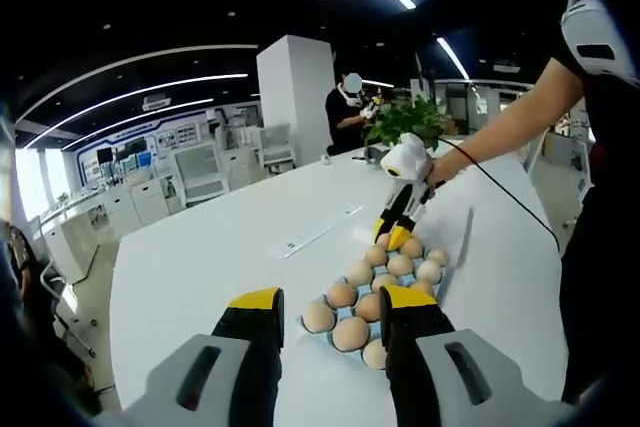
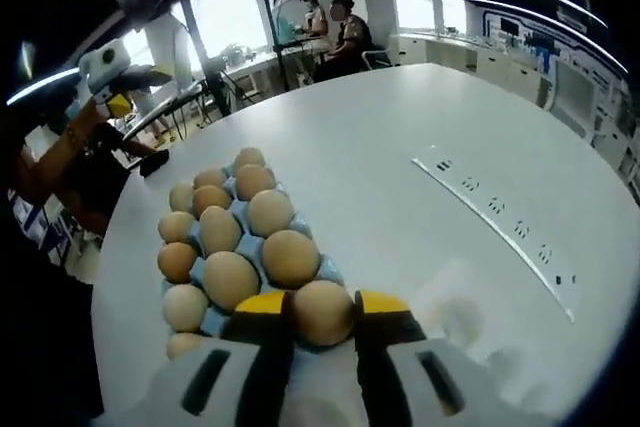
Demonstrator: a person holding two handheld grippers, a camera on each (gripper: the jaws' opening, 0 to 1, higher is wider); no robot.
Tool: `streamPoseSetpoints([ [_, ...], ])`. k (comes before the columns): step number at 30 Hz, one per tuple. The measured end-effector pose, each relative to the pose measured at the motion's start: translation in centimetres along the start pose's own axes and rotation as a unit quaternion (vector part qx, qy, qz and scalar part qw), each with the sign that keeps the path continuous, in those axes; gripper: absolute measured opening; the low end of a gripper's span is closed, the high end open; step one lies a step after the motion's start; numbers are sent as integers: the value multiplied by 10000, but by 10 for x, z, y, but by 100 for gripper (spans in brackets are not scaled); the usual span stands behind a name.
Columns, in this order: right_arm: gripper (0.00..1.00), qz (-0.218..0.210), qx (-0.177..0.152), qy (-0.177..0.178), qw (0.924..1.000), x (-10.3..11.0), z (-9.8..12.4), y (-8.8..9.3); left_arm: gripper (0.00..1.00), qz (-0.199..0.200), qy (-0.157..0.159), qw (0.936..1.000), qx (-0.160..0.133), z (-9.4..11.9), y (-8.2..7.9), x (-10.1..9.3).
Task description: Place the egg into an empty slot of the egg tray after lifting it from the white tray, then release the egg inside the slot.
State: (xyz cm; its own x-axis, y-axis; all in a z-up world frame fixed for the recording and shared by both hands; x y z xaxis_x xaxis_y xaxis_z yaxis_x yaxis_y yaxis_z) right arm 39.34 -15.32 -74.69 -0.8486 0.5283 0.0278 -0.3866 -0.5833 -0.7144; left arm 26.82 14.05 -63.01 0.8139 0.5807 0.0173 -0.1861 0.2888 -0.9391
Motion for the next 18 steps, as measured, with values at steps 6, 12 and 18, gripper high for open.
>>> streamPoseSetpoints([
  [6, 25, 44, -130, 9, 9999, 1, 1, 2, 39, -12, -13, 10000, 2, 0, -1, -1],
  [12, 26, -147, -415, 45, 9990, 1, 2, 5, 39, -4, -14, 10000, 10, 1, -1, -1],
  [18, 29, -240, -714, 158, 9970, 0, 3, 7, 39, -22, -20, 10000, 5, 1, -1, -1],
])
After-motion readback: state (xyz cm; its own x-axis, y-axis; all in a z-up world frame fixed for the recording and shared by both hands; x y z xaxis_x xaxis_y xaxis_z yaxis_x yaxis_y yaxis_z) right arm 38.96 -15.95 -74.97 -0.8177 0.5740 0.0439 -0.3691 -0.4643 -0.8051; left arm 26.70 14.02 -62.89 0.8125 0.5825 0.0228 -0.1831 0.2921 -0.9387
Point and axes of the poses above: the point that each gripper's makers call its tool centre point, and the gripper's own axes: z roughly backward along the fingers, x roughly to its left, y roughly out of its underside, the point moved 6 cm from there along z, roughly backward along the fingers, and after that the axes turned 12 degrees about y, right-handed, at the moved point
